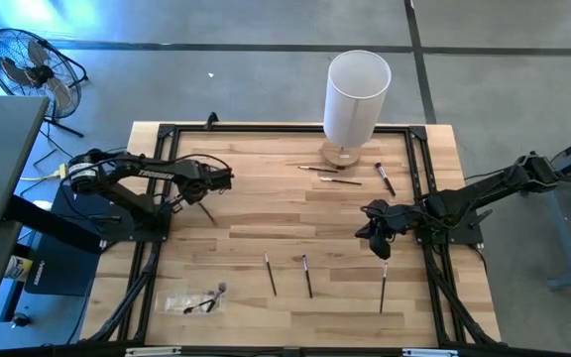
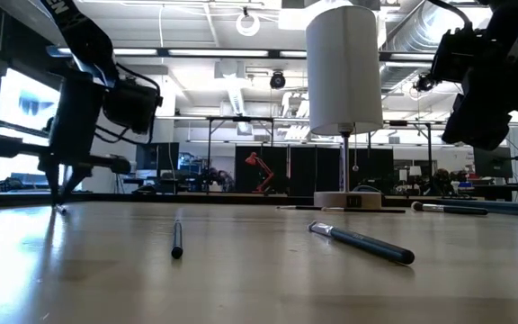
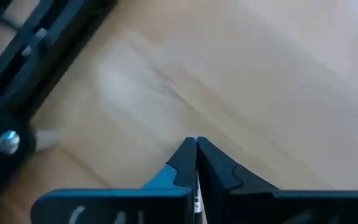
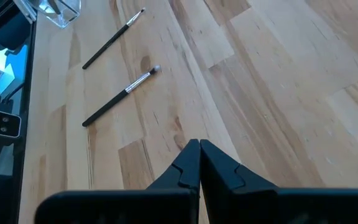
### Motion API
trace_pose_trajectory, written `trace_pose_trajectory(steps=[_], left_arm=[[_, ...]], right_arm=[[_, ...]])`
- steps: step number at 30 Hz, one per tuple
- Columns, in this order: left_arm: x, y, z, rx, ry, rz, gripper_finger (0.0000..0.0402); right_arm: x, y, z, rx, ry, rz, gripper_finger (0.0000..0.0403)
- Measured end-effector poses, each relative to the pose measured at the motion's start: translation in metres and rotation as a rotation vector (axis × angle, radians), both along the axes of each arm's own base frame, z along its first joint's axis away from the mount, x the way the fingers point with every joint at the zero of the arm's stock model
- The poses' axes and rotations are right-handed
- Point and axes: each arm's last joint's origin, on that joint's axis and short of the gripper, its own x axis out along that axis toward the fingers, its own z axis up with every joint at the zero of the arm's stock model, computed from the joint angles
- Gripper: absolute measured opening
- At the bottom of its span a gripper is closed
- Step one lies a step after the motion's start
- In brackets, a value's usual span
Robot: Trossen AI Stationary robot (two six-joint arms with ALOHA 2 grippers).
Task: Put items in baskets/containers
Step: Put the eyeshadow brush into the transparent organizer
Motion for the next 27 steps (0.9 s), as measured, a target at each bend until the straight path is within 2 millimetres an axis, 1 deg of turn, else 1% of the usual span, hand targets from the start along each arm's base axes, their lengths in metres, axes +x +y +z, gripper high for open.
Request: trace_pose_trajectory(steps=[4, 7, 9, 11, 13, 16, 19, 24, 27], left_arm=[[0.019, 0.009, 0.011, 0.061, -0.049, -0.241, 0.0002], [0.029, 0.013, 0.013, 0.098, -0.052, -0.449, 0.0001], [0.042, 0.018, 0.021, 0.162, -0.109, -0.568, 0.0001], [0.051, 0.021, 0.027, 0.209, -0.136, -0.683, 0.0001], [0.06, 0.022, 0.032, 0.237, -0.165, -0.849, 0.0001], [0.078, 0.024, 0.045, 0.339, -0.259, -1.086, 0.0001], [0.091, 0.021, 0.056, 0.41, -0.339, -1.233, 0.0001], [0.112, 0.01, 0.083, 0.531, -0.464, -1.433, 0.0], [0.126, -0.001, 0.104, 0.658, -0.537, -1.492, 0.0]], right_arm=[[0.0, 0.0, 0.0, -0.01, -0.002, 0.008, 0.0], [0.001, 0.0, 0.001, -0.009, -0.009, 0.008, 0.0], [0.001, 0.0, 0.001, -0.009, -0.01, 0.008, 0.0], [0.001, 0.0, 0.001, -0.008, -0.01, 0.008, 0.0], [0.001, 0.0, 0.001, -0.008, -0.01, 0.008, 0.0], [0.001, 0.0, 0.001, -0.01, -0.01, 0.007, 0.0], [0.001, 0.0, 0.001, -0.025, -0.013, -0.002, 0.0], [0.001, -0.002, 0.001, -0.086, -0.026, -0.021, 0.0], [0.002, -0.003, 0.002, -0.1, -0.042, -0.048, 0.0]])
